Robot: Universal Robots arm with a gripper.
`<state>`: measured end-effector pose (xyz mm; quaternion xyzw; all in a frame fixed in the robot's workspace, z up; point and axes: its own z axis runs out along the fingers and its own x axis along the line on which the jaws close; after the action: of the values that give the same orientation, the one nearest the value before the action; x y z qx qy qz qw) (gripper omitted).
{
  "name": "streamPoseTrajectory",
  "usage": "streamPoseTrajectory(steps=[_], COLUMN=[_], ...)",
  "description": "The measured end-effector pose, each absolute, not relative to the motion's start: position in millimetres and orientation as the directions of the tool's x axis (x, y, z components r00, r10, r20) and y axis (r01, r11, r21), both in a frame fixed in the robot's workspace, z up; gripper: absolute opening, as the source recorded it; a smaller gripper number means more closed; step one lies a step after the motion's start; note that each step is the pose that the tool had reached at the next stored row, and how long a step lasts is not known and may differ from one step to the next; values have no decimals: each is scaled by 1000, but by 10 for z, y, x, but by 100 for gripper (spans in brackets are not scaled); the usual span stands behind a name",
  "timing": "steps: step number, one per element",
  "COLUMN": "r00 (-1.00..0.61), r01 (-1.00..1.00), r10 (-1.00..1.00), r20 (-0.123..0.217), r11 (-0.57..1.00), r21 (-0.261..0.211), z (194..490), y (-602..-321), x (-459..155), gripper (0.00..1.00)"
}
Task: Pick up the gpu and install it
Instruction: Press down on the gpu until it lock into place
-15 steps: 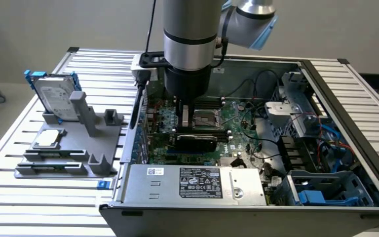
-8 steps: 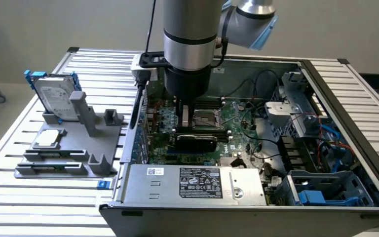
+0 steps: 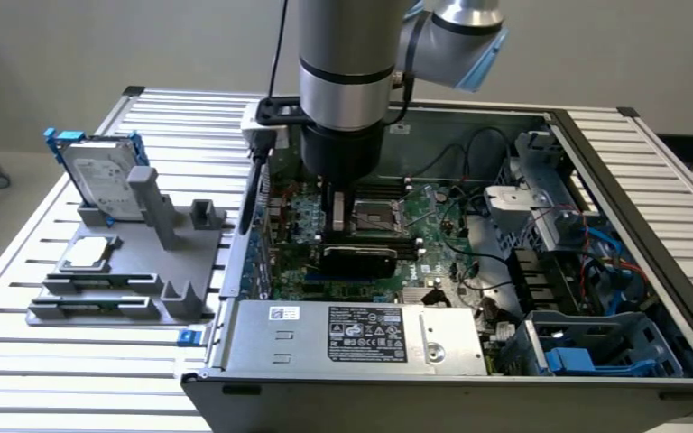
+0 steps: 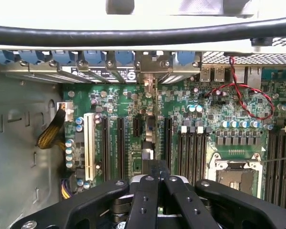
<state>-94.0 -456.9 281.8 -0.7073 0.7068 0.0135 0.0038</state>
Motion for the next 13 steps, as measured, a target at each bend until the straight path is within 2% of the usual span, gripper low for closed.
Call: streamPoseTrajectory(steps=[13], r00=[2], r01=[-1000], r10=[-1000], r20=[-24], r11=[-2], r21=[14], z=[2729], y=[-4530], x=[-958], gripper=[11])
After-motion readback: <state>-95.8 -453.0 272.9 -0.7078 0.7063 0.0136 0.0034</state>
